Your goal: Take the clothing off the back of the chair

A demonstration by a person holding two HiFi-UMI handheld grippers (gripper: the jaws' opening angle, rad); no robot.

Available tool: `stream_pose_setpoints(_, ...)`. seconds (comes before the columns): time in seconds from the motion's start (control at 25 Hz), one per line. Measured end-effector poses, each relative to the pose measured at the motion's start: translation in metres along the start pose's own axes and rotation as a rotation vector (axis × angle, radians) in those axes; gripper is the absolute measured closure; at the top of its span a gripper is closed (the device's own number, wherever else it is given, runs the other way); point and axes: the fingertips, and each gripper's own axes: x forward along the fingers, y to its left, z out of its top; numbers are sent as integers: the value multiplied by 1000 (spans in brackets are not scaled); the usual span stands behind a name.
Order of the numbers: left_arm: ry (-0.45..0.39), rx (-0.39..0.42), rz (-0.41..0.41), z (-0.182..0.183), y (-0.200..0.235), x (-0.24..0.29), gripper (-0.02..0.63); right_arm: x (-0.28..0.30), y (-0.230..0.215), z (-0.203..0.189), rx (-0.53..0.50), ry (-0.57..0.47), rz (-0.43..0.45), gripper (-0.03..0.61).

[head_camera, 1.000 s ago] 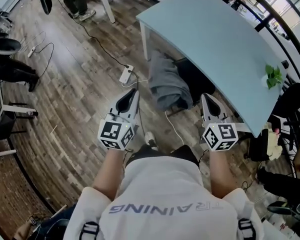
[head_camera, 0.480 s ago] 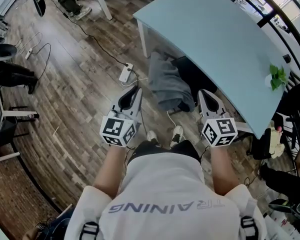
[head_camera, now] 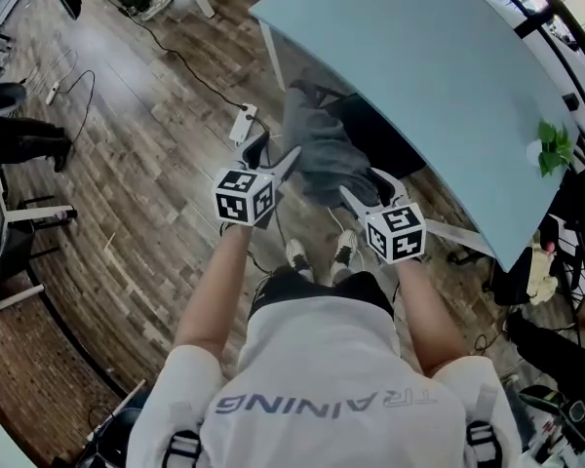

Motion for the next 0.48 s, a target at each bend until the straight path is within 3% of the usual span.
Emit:
stream_pose_setpoints(0.16, 60, -23, 10, -17, 17, 41, 292, 32, -5, -30, -5, 72, 14, 242)
stream_pose_setpoints(0.48, 204, -244, -40, -65, 44, 108, 244, 79, -23, -79, 33, 188, 22, 188)
